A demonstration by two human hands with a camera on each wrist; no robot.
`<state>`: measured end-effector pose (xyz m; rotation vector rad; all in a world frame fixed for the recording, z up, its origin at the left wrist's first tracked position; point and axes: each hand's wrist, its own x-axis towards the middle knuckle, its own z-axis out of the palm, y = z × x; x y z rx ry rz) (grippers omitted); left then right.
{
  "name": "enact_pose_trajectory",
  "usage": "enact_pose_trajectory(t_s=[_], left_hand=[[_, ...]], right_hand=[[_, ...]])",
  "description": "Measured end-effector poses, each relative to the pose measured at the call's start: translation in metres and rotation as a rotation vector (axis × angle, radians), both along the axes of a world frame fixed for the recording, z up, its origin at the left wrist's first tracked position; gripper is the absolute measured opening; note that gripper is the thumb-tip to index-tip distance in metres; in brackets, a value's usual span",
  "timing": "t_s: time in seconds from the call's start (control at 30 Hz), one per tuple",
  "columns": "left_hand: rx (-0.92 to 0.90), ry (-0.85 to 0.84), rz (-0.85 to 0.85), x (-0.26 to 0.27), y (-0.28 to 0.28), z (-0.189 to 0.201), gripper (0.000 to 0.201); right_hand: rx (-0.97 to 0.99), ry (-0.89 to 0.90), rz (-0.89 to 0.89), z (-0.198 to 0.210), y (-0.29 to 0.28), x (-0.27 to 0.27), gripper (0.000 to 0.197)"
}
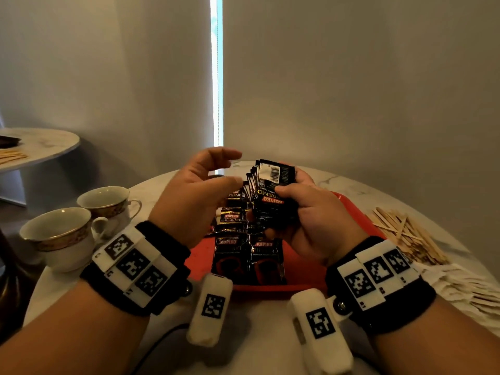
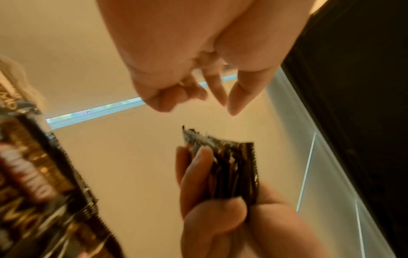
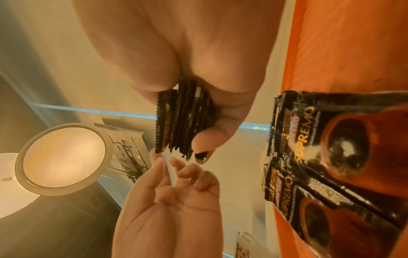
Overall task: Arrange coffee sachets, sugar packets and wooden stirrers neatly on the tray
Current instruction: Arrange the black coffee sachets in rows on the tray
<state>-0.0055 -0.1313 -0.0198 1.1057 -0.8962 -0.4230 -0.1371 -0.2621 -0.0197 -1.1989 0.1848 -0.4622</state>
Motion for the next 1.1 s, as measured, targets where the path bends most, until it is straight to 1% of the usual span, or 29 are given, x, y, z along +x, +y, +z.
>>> enact_pose_trajectory(t_s=[0.07, 0.1, 0.17, 0.2, 0.27, 0.37, 0.43, 0.5, 0.53, 0.6, 0.83, 0.93, 1.0, 1.1], left_hand=[[0.028, -0.1, -0.088, -0.006, 0.006, 0.005, 0.044], [0.069, -0.193, -0.102, -0.008, 0.007, 0.005, 0.048], [0.148, -0.408, -0.073, -0.011, 0.007, 0.004, 0.052], [0.178, -0.472, -0.067, -0.01, 0.008, 0.004, 0.052], [0.201, -0.507, -0.063, -0.007, 0.009, 0.004, 0.049], [0.218, -0.553, 0.005, -0.001, 0.009, 0.004, 0.043], [0.191, -0.521, 0.042, 0.0, 0.008, 0.003, 0.037], [0.167, -0.463, 0.054, -0.001, 0.008, 0.004, 0.025], [0.161, -0.448, 0.063, -0.002, 0.008, 0.005, 0.022], [0.135, -0.435, 0.086, -0.003, 0.008, 0.006, 0.024], [0.051, -0.398, 0.121, 0.001, 0.004, 0.002, 0.018], [0.038, -0.362, 0.177, 0.0, 0.005, 0.004, 0.017], [0.018, -0.294, 0.218, 0.0, 0.006, 0.006, 0.017], [-0.06, -0.107, 0.241, 0.002, 0.007, 0.007, 0.026]], right_hand=[[-0.002, 0.005, 0.029, 0.001, 0.0, -0.003, 0.038], [-0.012, 0.009, 0.049, 0.002, 0.001, -0.004, 0.037], [-0.034, 0.022, 0.071, 0.002, 0.001, -0.005, 0.036], [-0.04, 0.031, 0.072, 0.001, 0.001, -0.005, 0.036], [-0.045, 0.047, 0.07, 0.0, 0.0, -0.005, 0.035], [-0.047, 0.075, 0.069, 0.001, 0.002, -0.007, 0.032], [-0.032, 0.082, 0.084, 0.001, 0.004, -0.007, 0.034], [-0.003, 0.074, 0.102, 0.001, 0.005, -0.006, 0.043], [0.012, 0.07, 0.112, 0.001, 0.005, -0.005, 0.048], [0.039, 0.061, 0.121, 0.0, 0.004, -0.004, 0.052], [0.073, 0.036, 0.083, -0.002, 0.001, -0.003, 0.042], [0.106, 0.042, 0.031, -0.004, -0.004, -0.001, 0.039], [0.105, 0.046, -0.006, -0.004, -0.008, 0.0, 0.038], [0.072, 0.038, -0.035, -0.003, -0.012, -0.002, 0.04]])
